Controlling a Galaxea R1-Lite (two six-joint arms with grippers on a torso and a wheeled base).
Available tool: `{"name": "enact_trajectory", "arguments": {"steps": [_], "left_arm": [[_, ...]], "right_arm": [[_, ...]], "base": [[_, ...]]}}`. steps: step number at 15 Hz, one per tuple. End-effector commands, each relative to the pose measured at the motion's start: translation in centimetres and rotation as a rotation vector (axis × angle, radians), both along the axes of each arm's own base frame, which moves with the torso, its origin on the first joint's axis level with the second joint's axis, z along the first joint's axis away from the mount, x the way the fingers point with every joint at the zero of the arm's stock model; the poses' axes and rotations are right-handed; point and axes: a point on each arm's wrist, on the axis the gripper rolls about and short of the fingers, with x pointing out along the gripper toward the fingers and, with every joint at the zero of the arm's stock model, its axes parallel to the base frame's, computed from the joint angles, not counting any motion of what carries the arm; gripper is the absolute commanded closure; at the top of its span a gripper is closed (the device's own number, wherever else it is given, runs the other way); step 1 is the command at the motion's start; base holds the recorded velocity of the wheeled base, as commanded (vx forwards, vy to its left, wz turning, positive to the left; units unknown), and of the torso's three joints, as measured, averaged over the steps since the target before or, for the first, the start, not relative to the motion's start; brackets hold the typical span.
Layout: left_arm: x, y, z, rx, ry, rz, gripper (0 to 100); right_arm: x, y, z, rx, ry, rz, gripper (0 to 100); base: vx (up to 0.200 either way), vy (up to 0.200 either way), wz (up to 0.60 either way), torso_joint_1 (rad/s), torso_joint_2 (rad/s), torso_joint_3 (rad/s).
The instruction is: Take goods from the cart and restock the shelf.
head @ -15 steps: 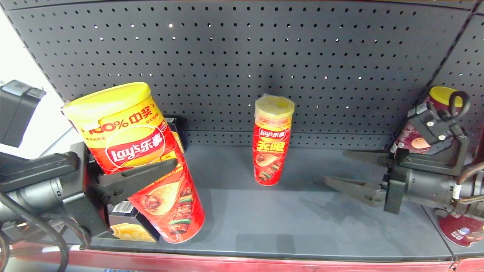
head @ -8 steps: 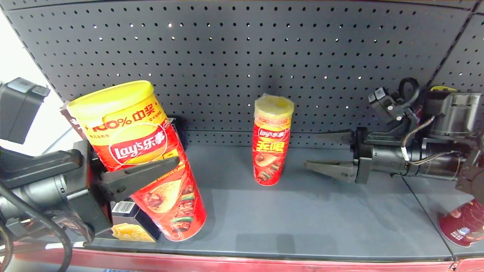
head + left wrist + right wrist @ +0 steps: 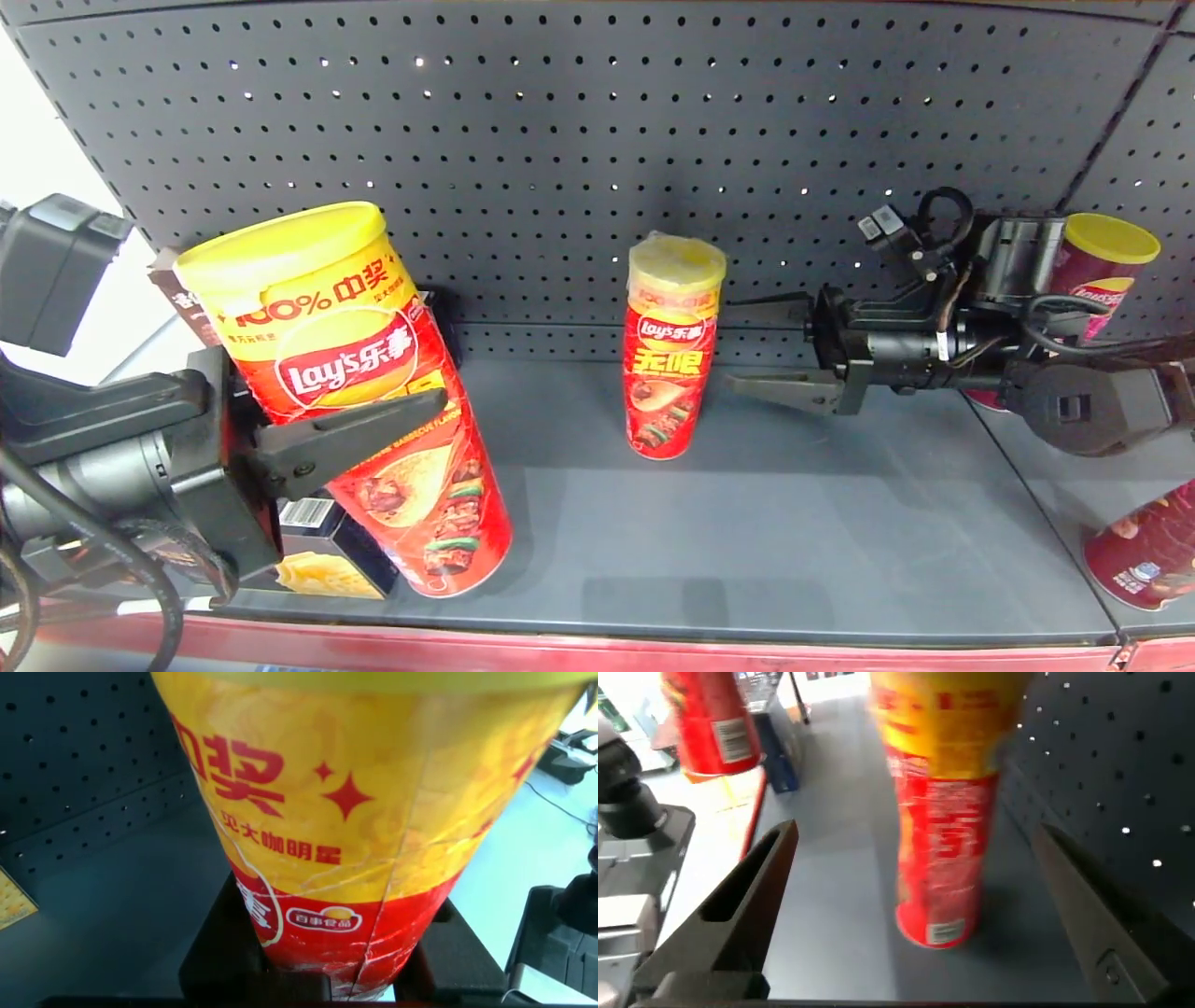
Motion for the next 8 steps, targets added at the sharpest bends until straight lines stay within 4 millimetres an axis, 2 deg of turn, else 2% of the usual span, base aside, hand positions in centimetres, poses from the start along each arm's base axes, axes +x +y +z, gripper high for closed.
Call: {"name": "enact_trajectory", "arguments": {"steps": [1,5,8], "left_arm": [[0.1,0.0,-0.1,0.002,0.006,0.0,100],[0.1,0.0,-0.3,0.004,0.01,0.002,100],[0.1,0.0,-0.4,0.005,0.013,0.0,100]], "right_arm": [[1.7,1.0,-1.1,-0.005,0.014,0.011,0],[3.0,3.3,-2.3,-0.009,0.024,0.051,0],[4.2,4.3,-3.2,-0.012,0.026,0.061,0]], "base": [[0.0,0.0,0.0,0.0,0.0,0.0],[0.0,0.0,0.0,0.0,0.0,0.0],[0.0,0.0,0.0,0.0,0.0,0.0]]}}
